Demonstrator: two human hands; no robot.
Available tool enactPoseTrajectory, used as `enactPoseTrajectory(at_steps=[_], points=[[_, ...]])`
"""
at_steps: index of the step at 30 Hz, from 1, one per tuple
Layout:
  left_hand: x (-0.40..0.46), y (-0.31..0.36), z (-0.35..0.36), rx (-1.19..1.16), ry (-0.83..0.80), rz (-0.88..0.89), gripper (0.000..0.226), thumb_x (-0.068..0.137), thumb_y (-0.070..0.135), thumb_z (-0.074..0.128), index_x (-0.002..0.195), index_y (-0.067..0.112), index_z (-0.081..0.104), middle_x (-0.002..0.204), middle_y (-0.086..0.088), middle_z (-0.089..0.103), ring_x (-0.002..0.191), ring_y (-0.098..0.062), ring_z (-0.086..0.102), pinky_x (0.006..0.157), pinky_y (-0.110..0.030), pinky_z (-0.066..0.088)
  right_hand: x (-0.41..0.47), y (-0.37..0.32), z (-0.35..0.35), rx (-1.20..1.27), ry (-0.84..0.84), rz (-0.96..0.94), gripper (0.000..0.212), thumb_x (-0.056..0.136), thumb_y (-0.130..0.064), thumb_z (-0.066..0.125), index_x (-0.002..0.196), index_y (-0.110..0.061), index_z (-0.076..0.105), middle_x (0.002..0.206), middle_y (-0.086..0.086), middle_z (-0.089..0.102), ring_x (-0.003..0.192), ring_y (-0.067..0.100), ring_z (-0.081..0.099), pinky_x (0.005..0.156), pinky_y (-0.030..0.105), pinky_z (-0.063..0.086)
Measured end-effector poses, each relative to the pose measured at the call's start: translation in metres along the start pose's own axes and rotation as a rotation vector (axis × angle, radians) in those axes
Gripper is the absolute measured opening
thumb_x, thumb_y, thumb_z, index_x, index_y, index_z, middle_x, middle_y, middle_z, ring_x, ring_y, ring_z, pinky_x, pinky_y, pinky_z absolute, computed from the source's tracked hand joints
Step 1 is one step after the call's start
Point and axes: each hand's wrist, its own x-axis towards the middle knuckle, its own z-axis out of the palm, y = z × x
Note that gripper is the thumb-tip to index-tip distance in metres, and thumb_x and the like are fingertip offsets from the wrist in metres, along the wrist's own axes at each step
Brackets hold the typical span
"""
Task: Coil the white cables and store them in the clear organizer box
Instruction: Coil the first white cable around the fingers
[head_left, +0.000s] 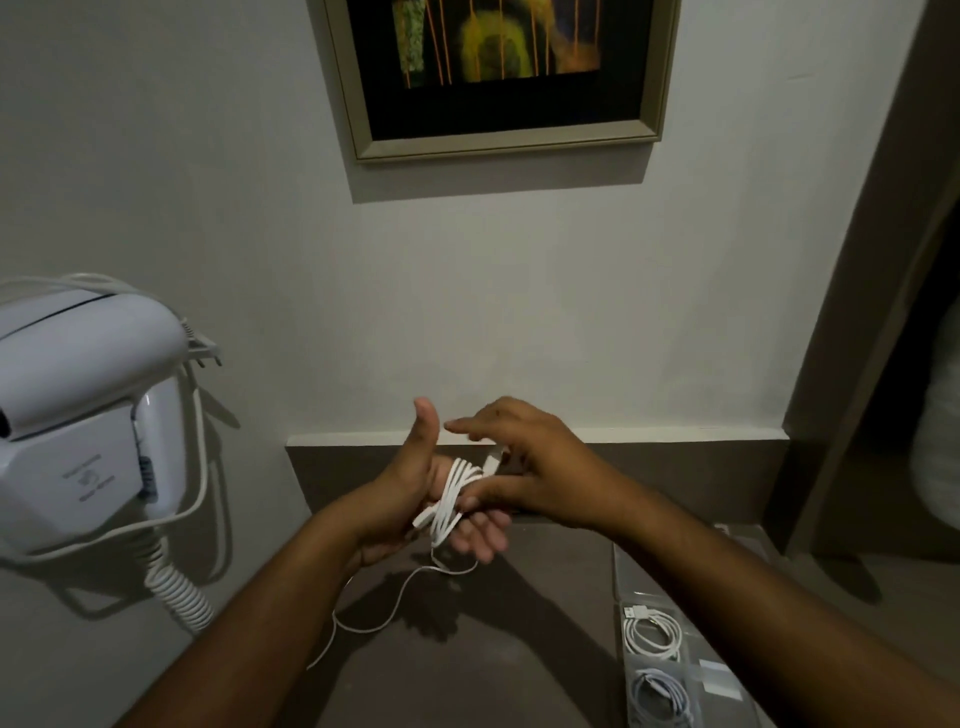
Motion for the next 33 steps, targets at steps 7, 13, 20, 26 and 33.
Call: enactPoseTrajectory(at_steps=[7,13,20,26,33], points=[[-0.002,-0.005,-0.015,-0.106,-0.33,-0.131,0.106,0.063,0.091,0.031,0.093,-0.004,0.068,0.087,-0.014,0.077,0.076,-0.02,0.075,0.068,-0.021,0.06,-0.012,-0.003,0.019,0.468,0.021,0.138,0.023,0.072,-0.023,0.083,0.093,-0.021,0.074,0.088,0.0,0.075,0.077,0.019,0.071,0.07,0.033,0.056],[-0.001,-0.029,-0.014,-0.216,-0.33,-0.122,0.069,0.067,0.068,0.067,0.091,0.004,0.074,0.091,-0.011,0.078,0.081,-0.018,0.076,0.065,-0.015,0.059,-0.016,-0.002,0.039,0.279,0.046,0.175,0.014,0.076,-0.033,0.077,0.079,-0.026,0.064,0.067,-0.007,0.063,0.059,0.005,0.06,0.056,0.026,0.052],[0.006,-0.06,-0.014,-0.401,0.151,-0.109,0.061,0.047,0.07,0.077,0.055,0.01,0.069,0.046,-0.004,0.066,0.036,-0.011,0.062,0.035,-0.016,0.048,-0.031,-0.004,0.068,0.507,0.149,0.37,0.023,0.079,-0.027,0.076,0.071,-0.014,0.059,0.061,-0.001,0.056,0.051,0.007,0.052,0.049,0.02,0.045],[0.014,-0.065,0.005,-0.457,0.419,-0.165,0.056,0.073,0.055,0.07,0.045,0.013,0.047,0.035,0.0,0.041,0.022,-0.006,0.03,0.031,-0.007,0.023,-0.058,-0.004,0.1,0.761,0.301,0.623,0.018,0.093,-0.018,0.061,0.099,-0.002,0.056,0.075,0.014,0.062,0.055,0.023,0.058,0.042,0.029,0.046],[0.024,-0.061,0.007,-0.538,0.401,-0.257,0.06,0.086,0.061,0.05,0.05,0.015,0.04,0.037,0.002,0.039,0.024,-0.004,0.028,0.031,-0.012,0.015,-0.054,0.017,0.097,0.465,0.235,0.486,0.049,0.096,-0.019,0.056,0.142,-0.03,0.042,0.121,-0.006,0.046,0.095,0.007,0.055,0.078,0.008,0.046]])
